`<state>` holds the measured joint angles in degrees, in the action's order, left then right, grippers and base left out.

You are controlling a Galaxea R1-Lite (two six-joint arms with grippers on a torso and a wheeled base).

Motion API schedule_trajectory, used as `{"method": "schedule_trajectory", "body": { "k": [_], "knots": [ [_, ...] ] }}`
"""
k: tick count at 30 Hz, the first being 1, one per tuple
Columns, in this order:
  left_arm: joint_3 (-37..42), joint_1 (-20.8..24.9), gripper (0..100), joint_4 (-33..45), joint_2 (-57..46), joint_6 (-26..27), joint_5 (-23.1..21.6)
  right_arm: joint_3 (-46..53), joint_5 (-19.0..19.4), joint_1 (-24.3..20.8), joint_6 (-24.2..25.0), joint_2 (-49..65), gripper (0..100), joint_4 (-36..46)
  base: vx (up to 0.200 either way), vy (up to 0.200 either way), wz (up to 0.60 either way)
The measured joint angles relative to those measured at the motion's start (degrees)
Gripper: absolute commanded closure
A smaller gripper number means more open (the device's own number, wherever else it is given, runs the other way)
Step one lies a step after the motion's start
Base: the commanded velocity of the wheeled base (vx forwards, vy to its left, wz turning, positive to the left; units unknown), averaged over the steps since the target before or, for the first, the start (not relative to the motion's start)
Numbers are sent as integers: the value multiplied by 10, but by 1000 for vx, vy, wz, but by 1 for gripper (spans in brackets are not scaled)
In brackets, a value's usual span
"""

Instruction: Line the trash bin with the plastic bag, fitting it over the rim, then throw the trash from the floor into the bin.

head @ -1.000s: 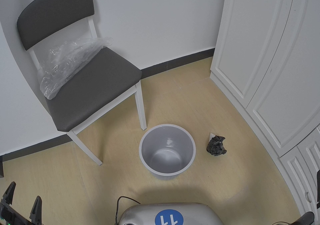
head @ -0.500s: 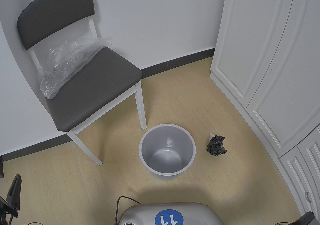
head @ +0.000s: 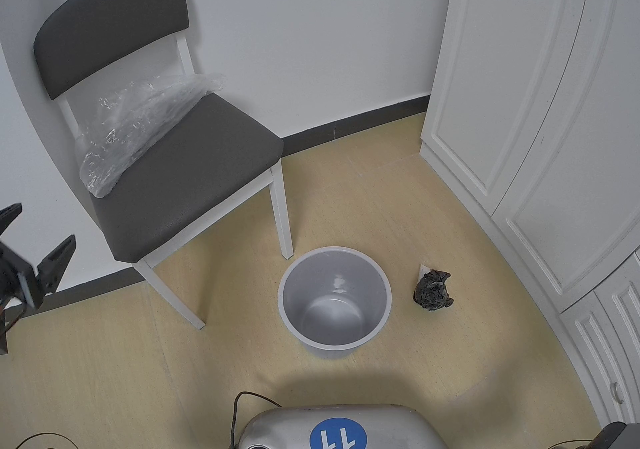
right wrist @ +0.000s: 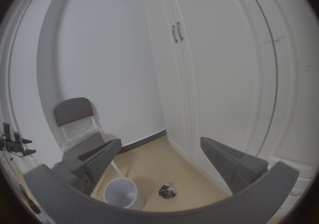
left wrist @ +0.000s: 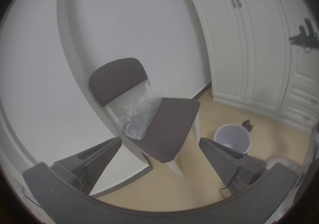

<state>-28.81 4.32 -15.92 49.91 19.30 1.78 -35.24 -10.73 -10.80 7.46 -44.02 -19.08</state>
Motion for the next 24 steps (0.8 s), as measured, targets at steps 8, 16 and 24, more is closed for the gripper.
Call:
{"method": "schedule_trajectory", "body": {
  "k": [8, 16, 24],
  "knots": [
    [-82, 4, 0, -62, 193, 106, 102, -19, -115, -157, 20, -79, 0, -27, 0, 0, 0],
    [-147, 0, 0, -94, 333, 156, 172, -14, -139, -182, 7, -109, 0, -38, 0, 0, 0],
    [-195, -34, 0, -160, 429, 199, 178, -6, -141, -184, -1, -109, 0, -39, 0, 0, 0]
  ]
}}
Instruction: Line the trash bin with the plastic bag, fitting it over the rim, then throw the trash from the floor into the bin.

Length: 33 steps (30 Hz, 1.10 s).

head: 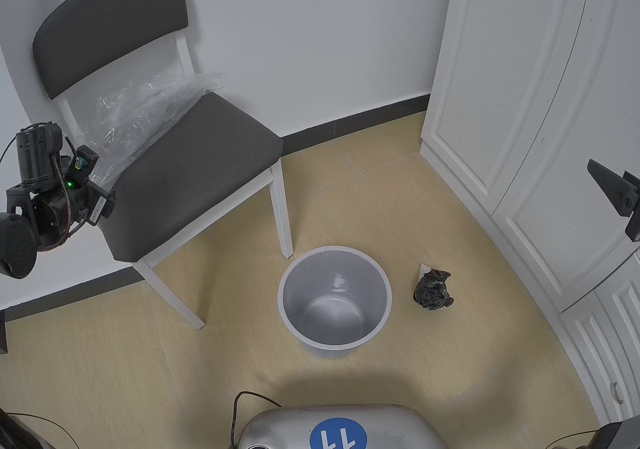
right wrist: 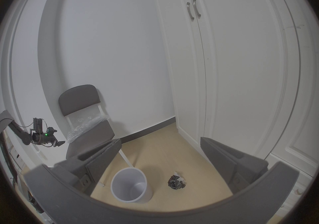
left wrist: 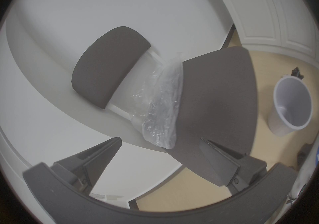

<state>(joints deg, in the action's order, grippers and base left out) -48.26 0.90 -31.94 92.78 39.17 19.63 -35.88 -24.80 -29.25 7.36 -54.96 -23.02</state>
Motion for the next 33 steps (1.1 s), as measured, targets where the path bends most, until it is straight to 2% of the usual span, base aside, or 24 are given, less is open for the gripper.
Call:
{"method": "schedule_trajectory", "body": {
  "k": [7, 23, 33],
  "knots": [
    [-34, -35, 0, -64, 64, 24, 0, 2, 0, 0, -1, 0, 0, -1, 0, 0, 0],
    [-101, -55, 0, -67, 150, 25, 0, 6, 0, 0, -16, 9, 0, 0, 0, 0, 0],
    [-172, -68, 0, -68, 209, 26, 1, 8, 3, 0, -18, 20, 0, 0, 0, 0, 0]
  ]
}}
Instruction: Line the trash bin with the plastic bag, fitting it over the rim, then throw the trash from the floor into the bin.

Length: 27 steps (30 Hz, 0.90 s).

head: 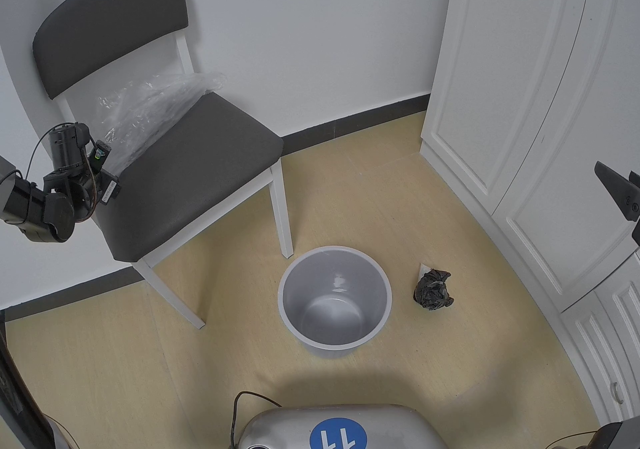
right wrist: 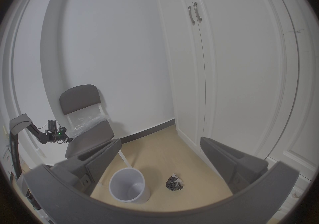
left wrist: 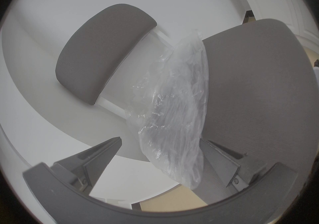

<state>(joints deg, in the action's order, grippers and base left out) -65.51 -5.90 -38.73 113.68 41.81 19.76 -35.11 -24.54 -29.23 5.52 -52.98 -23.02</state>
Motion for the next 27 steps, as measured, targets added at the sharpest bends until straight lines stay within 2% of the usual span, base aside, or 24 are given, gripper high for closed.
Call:
{"method": "schedule_trajectory", "body": {
  "k": [13, 27],
  "knots": [
    [-72, -44, 0, -33, 45, 19, 13, 0, 0, 0, -6, 6, 0, 0, 0, 0, 0],
    [-82, -55, 0, -32, 21, 18, 10, 2, 0, 0, -11, 15, 0, 0, 0, 0, 0]
  ]
}}
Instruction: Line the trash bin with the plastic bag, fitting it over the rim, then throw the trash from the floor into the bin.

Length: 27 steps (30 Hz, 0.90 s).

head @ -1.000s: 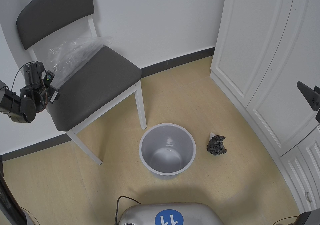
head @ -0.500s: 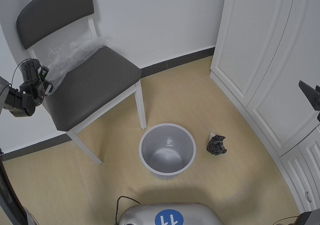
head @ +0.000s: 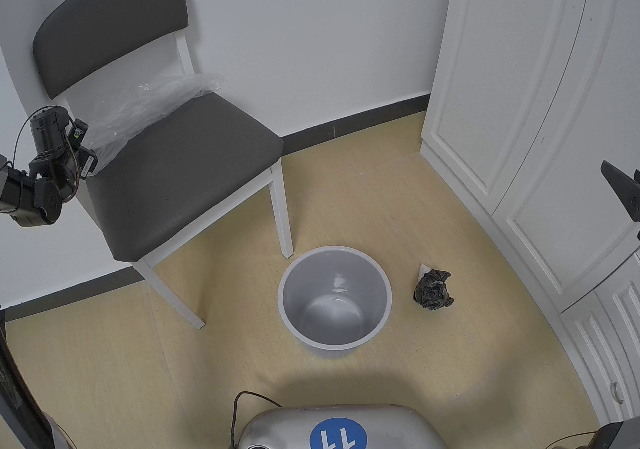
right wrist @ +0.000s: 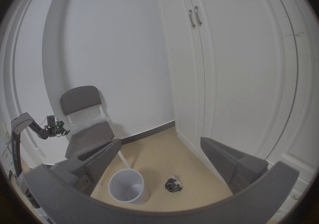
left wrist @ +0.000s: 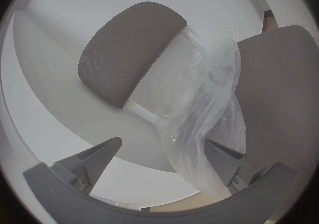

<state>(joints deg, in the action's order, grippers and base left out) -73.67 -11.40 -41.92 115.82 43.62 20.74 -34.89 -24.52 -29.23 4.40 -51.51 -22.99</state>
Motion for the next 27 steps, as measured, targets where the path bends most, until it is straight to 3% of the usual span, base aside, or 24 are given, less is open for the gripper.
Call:
{"method": "schedule_trajectory", "body": {
  "k": [27],
  "knots": [
    [10, 1, 0, -37, 40, 0, 5, 5, 0, 0, -1, -1, 0, 0, 0, 0, 0]
  ]
}}
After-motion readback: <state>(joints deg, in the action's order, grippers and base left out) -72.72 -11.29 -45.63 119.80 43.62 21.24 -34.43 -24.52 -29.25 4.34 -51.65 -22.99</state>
